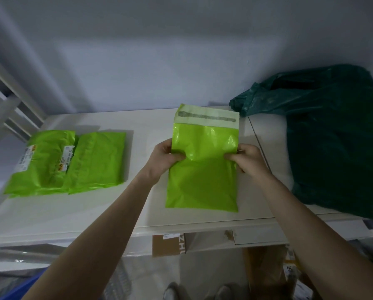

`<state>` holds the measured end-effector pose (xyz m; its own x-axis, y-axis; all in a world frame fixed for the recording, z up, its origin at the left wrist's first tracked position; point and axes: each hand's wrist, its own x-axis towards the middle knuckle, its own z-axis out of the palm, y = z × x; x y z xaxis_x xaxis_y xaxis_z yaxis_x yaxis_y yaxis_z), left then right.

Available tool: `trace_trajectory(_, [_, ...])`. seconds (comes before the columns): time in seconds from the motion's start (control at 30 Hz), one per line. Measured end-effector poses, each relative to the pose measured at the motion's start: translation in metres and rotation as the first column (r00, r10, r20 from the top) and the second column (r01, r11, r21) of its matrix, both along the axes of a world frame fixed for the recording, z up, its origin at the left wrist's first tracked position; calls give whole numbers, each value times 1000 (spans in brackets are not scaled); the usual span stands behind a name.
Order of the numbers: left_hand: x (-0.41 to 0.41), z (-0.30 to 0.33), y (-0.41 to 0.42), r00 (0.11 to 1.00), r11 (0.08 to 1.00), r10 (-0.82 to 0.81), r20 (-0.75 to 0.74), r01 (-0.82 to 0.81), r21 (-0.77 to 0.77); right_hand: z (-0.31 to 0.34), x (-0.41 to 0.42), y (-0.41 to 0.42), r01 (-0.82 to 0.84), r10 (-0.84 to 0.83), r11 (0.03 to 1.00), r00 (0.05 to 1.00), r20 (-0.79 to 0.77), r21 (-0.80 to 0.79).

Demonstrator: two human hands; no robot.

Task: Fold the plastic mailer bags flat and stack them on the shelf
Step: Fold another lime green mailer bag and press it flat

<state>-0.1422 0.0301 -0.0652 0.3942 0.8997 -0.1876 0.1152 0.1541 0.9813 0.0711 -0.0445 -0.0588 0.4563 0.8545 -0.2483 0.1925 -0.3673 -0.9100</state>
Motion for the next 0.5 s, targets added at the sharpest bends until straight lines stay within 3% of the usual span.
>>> trace_trajectory(0.07, [0, -1, 0, 999, 999, 44, -31, -43, 32, 0, 1, 2, 14, -14, 1000, 999, 33, 7])
trace_trajectory(0.23, [3, -4, 0, 987, 989, 143, -74, -140, 49, -3, -1, 5, 16, -10, 999, 991, -130, 43])
trace_trajectory(0.33, [0, -2, 0, 976, 977, 208, -65, -204, 61, -2, 1, 5, 59, -46, 995, 986, -159, 79])
trace_trajectory(0.4, [-5, 2, 0, 956, 964, 261, -137, -252, 80, -1, 4, 4, 54, -36, 993, 987, -158, 109])
trace_trajectory(0.5, [-11, 10, -3, 972, 972, 187, -143, -204, -119, 2, 7, 1, 26, -11, 989, 995, -98, 145])
